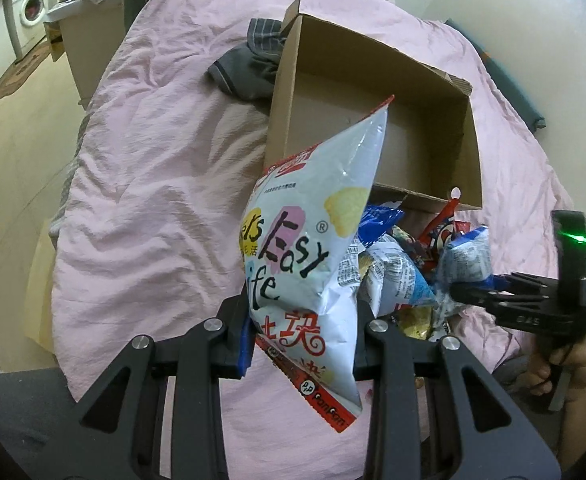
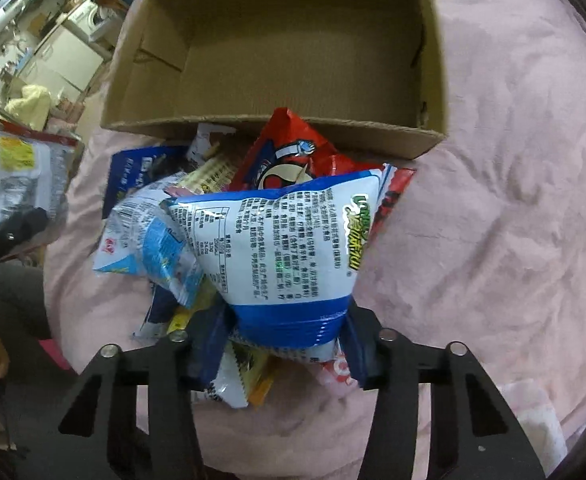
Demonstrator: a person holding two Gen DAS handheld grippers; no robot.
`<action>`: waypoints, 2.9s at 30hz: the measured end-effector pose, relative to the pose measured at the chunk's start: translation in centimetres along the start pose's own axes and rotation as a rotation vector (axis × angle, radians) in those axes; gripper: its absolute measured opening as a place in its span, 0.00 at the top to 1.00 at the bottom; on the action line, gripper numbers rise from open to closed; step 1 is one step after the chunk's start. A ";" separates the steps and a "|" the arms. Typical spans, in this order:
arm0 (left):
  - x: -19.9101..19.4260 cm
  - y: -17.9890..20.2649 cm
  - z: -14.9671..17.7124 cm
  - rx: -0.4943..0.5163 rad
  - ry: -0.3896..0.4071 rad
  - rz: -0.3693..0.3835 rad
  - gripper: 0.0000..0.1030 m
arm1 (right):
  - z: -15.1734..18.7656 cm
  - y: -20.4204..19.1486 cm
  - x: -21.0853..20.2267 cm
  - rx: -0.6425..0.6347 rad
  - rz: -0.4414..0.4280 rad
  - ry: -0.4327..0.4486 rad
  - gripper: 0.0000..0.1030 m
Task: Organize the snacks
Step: 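Carry both bags over the box and open both tools to drop them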
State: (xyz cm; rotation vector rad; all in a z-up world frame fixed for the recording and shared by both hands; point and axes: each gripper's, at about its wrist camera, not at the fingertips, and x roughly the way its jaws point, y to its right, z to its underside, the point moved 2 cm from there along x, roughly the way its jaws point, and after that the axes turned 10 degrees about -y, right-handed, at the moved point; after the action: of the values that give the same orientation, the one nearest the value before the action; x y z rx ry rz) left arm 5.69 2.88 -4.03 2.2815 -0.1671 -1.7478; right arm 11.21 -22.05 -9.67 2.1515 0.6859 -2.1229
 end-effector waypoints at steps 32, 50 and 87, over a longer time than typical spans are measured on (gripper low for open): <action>3.1 8.3 -12.6 0.221 0.163 -0.102 0.72 | -7.9 2.2 -7.6 0.220 -0.116 0.440 0.53; 6.0 8.0 -13.0 0.252 0.166 -0.160 0.70 | -10.7 2.4 -3.5 0.227 -0.059 0.318 0.53; 4.0 8.9 -12.6 0.269 0.230 -0.167 0.24 | -9.8 2.6 -6.2 0.217 -0.116 0.449 0.21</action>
State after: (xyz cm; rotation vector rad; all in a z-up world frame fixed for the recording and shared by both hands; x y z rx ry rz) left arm 19.48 -4.90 -2.28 2.7427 -0.1801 -1.6029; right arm 21.56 -22.84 -3.88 2.8159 0.6416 -1.8464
